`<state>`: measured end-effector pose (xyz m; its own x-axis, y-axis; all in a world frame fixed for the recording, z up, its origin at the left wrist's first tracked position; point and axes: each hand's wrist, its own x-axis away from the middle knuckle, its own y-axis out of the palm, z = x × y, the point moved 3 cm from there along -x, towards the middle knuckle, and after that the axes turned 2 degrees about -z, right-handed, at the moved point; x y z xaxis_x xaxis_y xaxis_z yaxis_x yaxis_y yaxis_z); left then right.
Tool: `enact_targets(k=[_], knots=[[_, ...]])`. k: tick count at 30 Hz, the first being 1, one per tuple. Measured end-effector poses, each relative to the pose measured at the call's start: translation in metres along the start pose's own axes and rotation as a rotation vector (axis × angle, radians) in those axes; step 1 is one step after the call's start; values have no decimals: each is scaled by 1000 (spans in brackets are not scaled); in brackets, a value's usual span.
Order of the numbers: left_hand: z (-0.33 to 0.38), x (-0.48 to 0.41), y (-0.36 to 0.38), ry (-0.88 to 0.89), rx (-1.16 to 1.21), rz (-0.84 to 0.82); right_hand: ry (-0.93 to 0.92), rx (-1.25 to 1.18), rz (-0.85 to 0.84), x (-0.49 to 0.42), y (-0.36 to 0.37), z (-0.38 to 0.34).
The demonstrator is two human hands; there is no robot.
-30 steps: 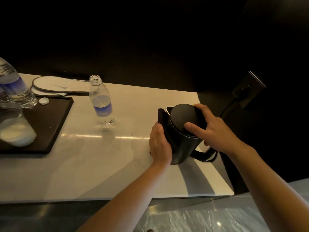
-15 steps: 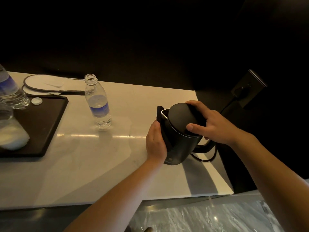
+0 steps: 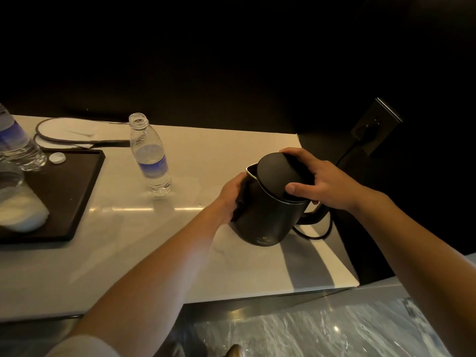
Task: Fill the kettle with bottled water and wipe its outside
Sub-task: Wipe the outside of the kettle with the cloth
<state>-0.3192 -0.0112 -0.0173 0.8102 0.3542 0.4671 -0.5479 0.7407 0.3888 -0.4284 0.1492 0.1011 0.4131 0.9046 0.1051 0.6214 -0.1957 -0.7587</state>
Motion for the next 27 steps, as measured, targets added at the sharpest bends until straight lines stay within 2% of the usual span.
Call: enact_targets(k=[6, 14, 22, 27], knots=[[-1, -10, -1, -11, -33, -38, 19, -20, 49, 4, 5, -4], [-40, 9, 4, 247, 206, 44, 36, -17, 120, 10, 13, -9], [-70, 31, 18, 391, 282, 363, 109, 40, 248, 17, 22, -11], [-87, 37, 33, 522, 273, 469, 148, 65, 286, 19, 26, -9]])
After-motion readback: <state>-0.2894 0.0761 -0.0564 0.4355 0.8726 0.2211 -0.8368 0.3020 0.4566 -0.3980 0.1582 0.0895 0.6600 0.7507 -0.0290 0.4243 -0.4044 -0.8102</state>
